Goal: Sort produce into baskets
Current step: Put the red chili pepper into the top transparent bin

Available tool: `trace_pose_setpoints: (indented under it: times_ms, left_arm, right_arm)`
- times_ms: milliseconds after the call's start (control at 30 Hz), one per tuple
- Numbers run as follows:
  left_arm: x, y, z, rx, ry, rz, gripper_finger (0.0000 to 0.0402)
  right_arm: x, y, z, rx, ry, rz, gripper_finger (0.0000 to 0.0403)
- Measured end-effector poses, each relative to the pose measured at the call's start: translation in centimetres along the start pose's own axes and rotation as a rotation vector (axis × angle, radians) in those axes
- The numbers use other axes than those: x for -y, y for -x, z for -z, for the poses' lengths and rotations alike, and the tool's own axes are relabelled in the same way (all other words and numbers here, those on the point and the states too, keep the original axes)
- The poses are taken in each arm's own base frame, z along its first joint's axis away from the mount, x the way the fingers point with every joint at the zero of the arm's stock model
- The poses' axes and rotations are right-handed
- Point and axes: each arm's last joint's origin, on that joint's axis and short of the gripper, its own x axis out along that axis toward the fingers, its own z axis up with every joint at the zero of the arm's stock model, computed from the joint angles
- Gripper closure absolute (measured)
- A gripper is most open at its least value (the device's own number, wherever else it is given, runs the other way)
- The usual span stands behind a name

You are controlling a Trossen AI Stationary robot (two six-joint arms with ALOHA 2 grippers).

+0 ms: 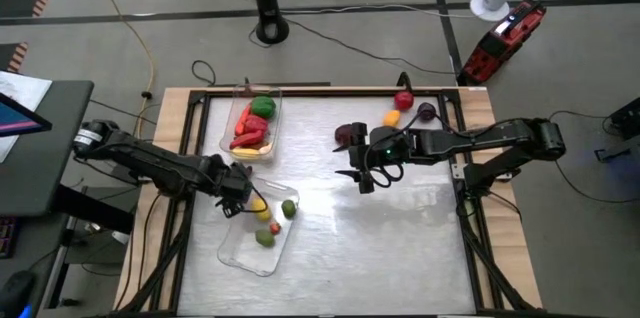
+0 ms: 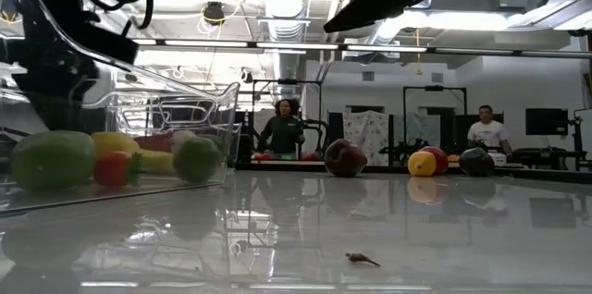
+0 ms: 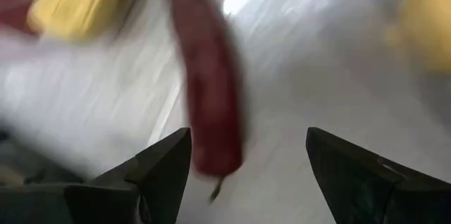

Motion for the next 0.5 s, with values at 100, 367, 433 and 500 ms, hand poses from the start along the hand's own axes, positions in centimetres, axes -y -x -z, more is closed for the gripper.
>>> trace_pose_setpoints:
  times_ms: [100,367,433,500]
  left_arm:
    - [-0.3,0.0,0.6,-0.036,0.026,-0.052,0.0133]
    - [-0.5,-1.6,1.6,-0.038,0.033,-0.074,0.0133]
    - [-0.8,-1.8,2.1,-0.022,0.035,-0.065,0.0133]
    - [-1.0,-2.1,2.3,0.005,0.049,-0.045,0.0133]
  right_arm:
    - [0.1,0.0,0.0,-0.001,-0.001,0.002,0.0118]
    - [-0.2,0.0,-0.1,0.007,-0.002,-0.02,0.0118]
    - [-0.2,0.0,-0.1,0.007,-0.002,-0.022,0.0118]
    - [-0.2,0.0,-0.1,0.009,-0.001,-0.023,0.0118]
